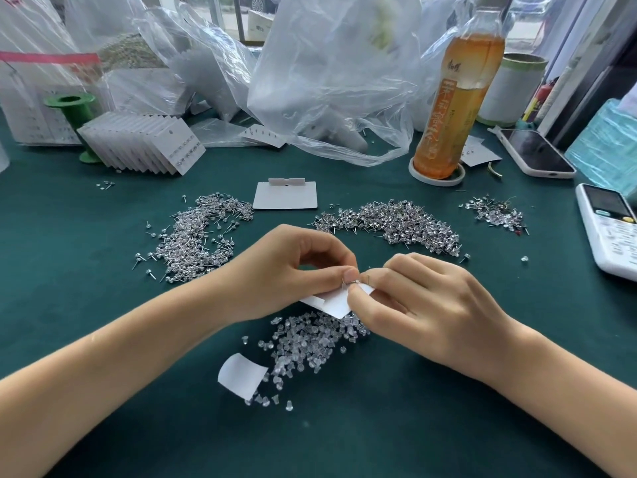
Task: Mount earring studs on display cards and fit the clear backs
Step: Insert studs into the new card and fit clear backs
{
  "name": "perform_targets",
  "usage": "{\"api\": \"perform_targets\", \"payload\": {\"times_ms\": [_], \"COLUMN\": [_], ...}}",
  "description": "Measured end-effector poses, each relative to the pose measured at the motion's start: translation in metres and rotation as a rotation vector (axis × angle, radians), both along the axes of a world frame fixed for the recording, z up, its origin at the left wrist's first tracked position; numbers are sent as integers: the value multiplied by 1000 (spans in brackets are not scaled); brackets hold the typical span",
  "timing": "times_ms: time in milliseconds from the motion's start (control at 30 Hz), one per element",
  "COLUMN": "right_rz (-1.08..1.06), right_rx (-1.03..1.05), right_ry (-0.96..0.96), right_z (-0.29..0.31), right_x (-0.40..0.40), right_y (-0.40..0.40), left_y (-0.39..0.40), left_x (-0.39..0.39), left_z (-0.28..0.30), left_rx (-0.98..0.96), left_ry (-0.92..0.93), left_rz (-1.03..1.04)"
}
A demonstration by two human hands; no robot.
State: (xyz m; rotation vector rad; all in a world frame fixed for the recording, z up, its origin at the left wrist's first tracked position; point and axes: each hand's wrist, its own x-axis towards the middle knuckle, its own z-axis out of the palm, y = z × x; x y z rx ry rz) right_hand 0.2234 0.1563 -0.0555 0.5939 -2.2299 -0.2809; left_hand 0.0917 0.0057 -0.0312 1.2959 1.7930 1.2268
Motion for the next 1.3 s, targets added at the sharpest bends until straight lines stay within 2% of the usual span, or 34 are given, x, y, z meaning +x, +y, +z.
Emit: {"api": "perform_targets", "payload": {"times_ms": [333,567,933,1000,1100,1133,1200,1300], "right_rz": [36,29,49,72,94,63,-6,-22], "right_rx": [6,-90,-81,-174,-514,-628,-850,-1087], "right_ry": [9,-19,-22,-41,-12,30,82,48], "right_z": [-1,3,-1,1,5,6,6,6], "right_x": [0,1,-1,-2,-2,-2,-2,-2], "right_y": [-3,1,3,8,15,17,19,22], "left_y": [0,-1,1,2,8,9,8,6], "left_x": [-10,-7,-8,-9,-21,-25,-28,-17], "left_z": [13,7,8,10,7,5,-1,-12], "left_rx": [-151,-47,-125,-56,186,224,183,22], "left_ry": [-77,-166,-87,-117,-265,-249,-71,276], "left_rz": [-129,-6,-74,-8,310,401,434,206]}}
